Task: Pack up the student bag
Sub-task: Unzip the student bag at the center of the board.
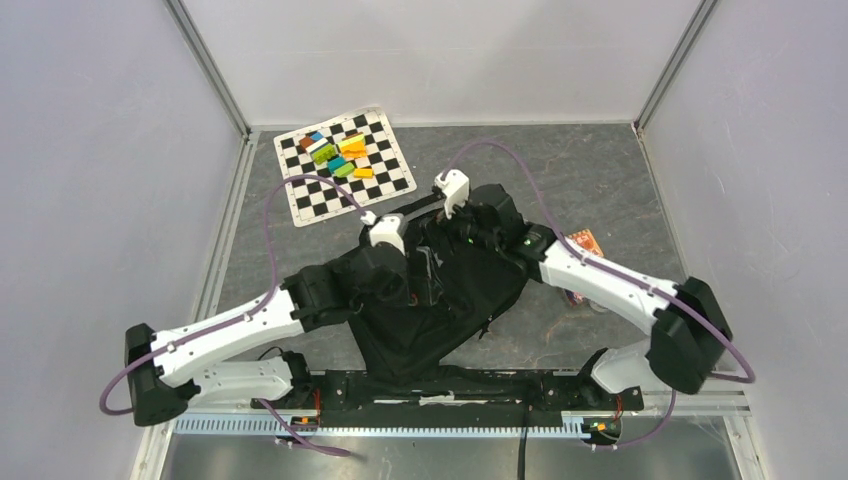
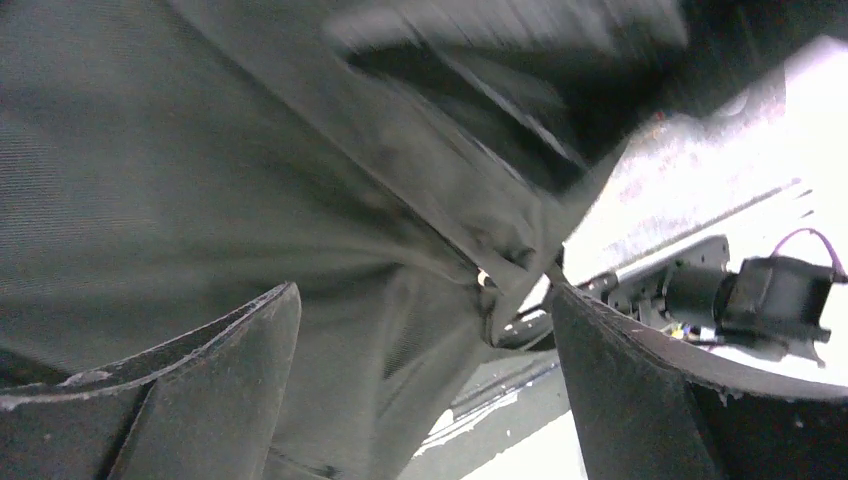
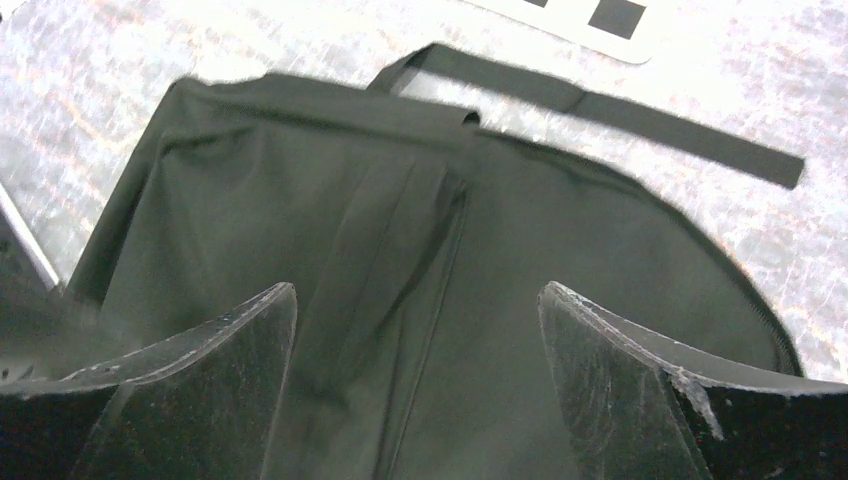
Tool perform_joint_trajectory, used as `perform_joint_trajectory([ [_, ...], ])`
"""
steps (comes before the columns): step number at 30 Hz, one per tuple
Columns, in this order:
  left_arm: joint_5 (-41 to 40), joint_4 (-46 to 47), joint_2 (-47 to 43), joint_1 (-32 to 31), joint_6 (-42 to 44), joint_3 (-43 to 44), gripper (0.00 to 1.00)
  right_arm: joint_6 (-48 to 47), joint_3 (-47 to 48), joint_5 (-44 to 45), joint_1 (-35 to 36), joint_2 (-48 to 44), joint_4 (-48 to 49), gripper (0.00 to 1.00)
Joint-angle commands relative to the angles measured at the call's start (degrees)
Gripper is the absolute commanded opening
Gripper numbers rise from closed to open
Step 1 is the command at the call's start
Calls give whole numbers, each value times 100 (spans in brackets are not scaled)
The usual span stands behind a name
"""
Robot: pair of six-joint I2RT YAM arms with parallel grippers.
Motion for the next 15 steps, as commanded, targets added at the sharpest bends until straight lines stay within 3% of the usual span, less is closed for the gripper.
perform_joint_trajectory([
  [1, 142, -432, -362, 593, 122, -67, 100, -149, -570, 288, 394, -589, -373, 95],
  [9, 212, -502, -713, 906, -10, -398, 100, 37, -757, 1094, 1277, -812, -736, 90],
  [15, 414, -384, -1028, 910, -461, -810, 100, 322, -545, 1783, 1350, -523, -1039, 70],
])
